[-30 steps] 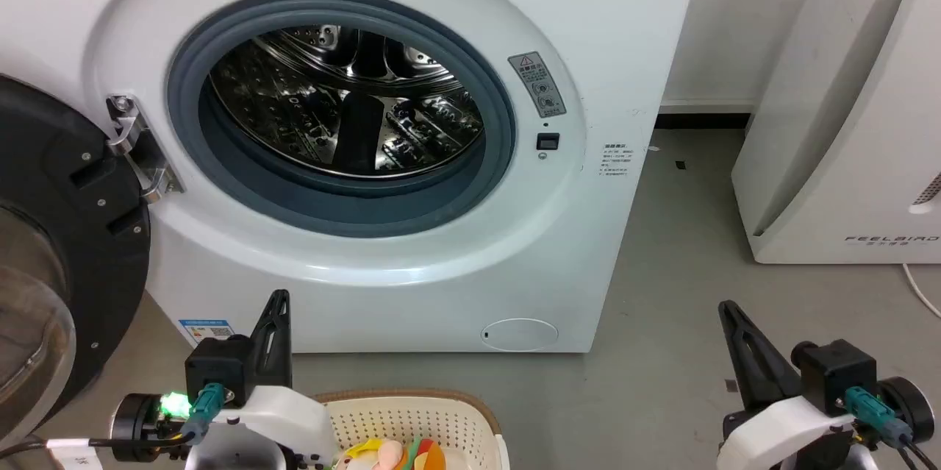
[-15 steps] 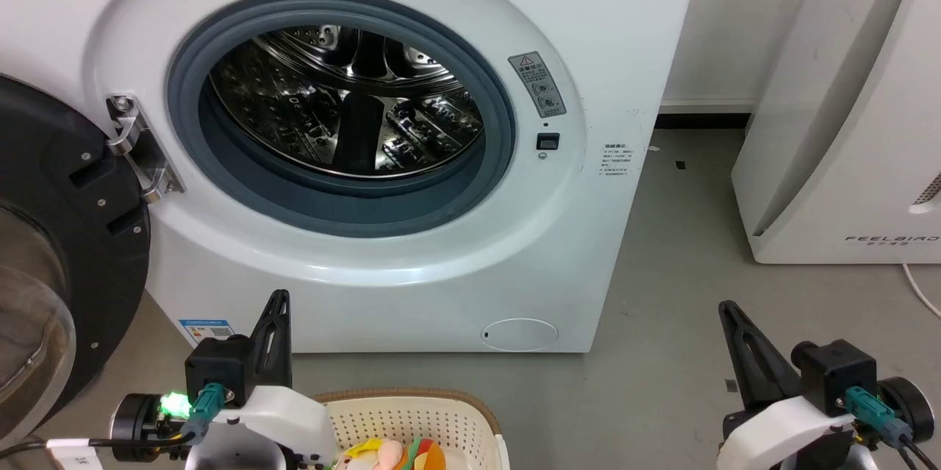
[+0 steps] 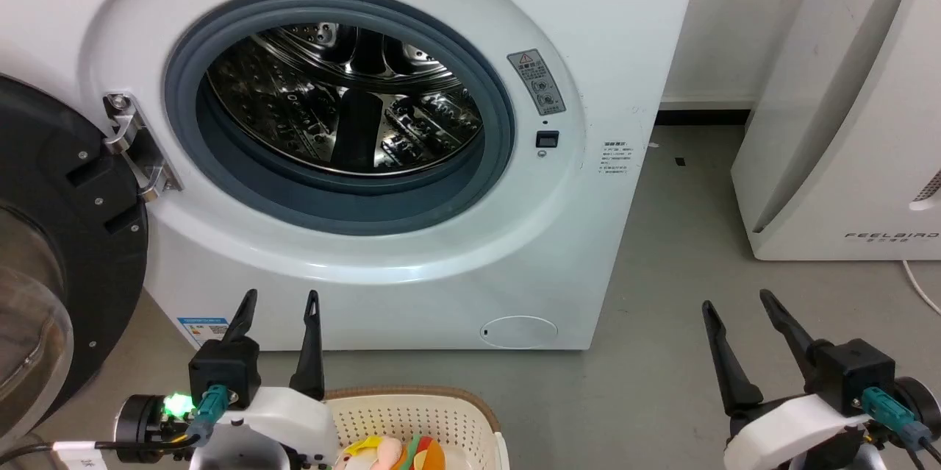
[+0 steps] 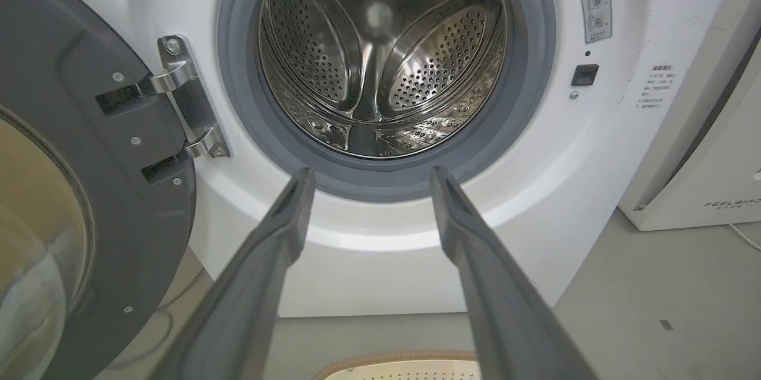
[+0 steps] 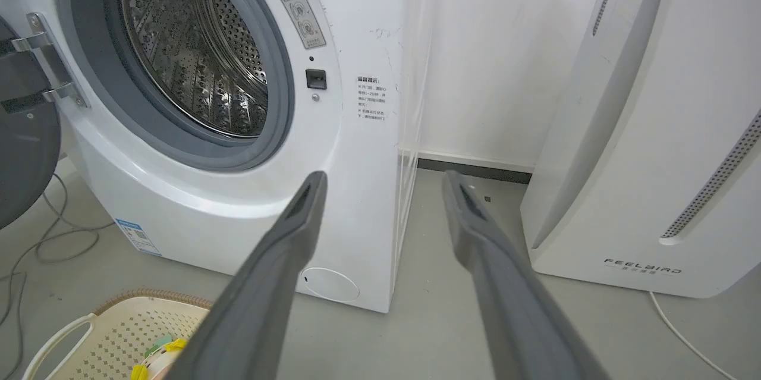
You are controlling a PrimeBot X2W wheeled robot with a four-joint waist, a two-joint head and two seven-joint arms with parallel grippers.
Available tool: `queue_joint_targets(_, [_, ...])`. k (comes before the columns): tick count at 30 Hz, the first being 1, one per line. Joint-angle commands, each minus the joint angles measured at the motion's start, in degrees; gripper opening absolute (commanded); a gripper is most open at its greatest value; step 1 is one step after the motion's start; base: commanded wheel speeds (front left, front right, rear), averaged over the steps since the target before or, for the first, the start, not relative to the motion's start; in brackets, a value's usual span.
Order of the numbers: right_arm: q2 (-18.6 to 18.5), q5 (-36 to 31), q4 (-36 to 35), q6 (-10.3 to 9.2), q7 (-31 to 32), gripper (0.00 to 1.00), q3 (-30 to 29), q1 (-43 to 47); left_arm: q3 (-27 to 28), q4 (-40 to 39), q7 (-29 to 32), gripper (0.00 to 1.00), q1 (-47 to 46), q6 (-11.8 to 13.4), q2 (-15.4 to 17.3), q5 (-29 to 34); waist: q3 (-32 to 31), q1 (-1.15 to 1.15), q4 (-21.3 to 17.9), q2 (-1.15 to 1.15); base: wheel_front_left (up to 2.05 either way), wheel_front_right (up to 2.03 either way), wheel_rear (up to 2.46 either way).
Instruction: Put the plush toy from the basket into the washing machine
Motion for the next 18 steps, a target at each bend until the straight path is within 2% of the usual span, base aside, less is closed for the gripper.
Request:
queue_joint_targets(1, [0.0, 1.13, -0.56, -0.01, -0.65, 1.0, -0.35, -0.17, -0.23, 0.6, -0.68, 1.0, -0.67, 0.41, 0.0, -0.52, 0.13, 0.0, -0.02, 0.0, 0.0, 0.0, 0.0])
queue_joint_targets(18, [-0.01, 3.98, -2.18, -0.01, -2.67, 1.0, -0.27, -1.71, -2.32, 12.09, -2.71, 1.0, -5.41, -0.02, 0.53, -0.35, 3.61, 0.0, -1.38, 0.0, 0.0, 0.0, 0.0])
